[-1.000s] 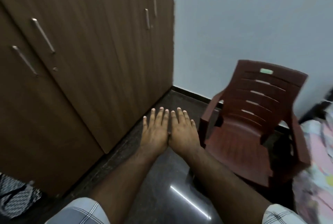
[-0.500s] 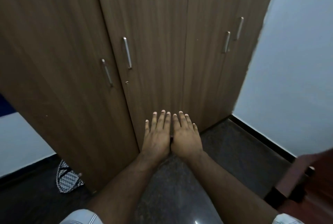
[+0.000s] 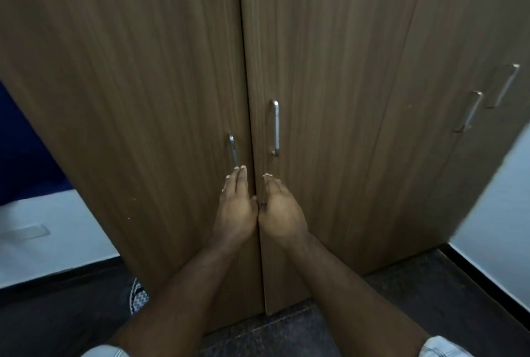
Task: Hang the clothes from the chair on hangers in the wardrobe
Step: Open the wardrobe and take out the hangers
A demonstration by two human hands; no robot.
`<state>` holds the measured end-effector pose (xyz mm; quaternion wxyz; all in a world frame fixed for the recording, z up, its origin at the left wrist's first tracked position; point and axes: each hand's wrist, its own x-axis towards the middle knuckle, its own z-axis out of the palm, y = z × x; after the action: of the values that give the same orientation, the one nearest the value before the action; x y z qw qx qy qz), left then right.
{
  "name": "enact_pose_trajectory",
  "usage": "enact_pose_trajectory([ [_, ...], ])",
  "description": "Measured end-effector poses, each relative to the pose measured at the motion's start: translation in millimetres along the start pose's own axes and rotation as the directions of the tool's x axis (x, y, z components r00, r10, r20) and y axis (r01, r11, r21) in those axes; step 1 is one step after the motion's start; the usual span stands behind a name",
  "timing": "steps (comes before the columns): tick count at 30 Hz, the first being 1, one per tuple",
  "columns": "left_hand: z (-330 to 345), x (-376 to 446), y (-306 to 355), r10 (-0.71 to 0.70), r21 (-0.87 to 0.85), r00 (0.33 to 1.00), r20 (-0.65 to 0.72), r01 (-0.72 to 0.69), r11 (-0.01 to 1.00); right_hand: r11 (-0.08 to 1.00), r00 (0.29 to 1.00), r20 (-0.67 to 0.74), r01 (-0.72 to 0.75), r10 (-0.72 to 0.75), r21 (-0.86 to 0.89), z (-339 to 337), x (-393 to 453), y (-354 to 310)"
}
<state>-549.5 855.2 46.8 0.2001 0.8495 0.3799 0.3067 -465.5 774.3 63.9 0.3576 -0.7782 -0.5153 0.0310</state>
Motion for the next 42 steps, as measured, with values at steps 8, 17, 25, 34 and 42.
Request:
enact_pose_trajectory([
  [8,-6.4,56.5,7.9,-0.175,-0.138,0.971,-0.162,0.154,0.978,0.982,0.997,-0.007,0.075,-0.075,0.175,-7.2,68.5,1.5],
  [17,-2.8,90.0,12.5,-0.474,-0.528,0.871,-0.124,0.347,0.775,0.934,0.990,0.123,0.015,-0.063,0.357,3.1,100.3,2.8],
  [25,-13.0,69.7,21.3,-0.474,-0.294,0.851,-0.224,0.405,0.866,0.909,0.995,0.095,-0.006,-0.037,0.416,12.5,88.2,6.6],
  [34,-31.6,9.5,27.9,-0.399,-0.228,0.874,-0.276,0.344,0.911,0.729,0.990,0.003,-0.106,0.141,0.676,3.2,61.8,-6.7],
  [42,-64.9,-55.0,52.2,0.013,-0.003,0.958,-0.285,-0.015,1.000,0.602,0.967,0.040,-0.188,0.250,0.776,-19.5,31.9,-21.7],
])
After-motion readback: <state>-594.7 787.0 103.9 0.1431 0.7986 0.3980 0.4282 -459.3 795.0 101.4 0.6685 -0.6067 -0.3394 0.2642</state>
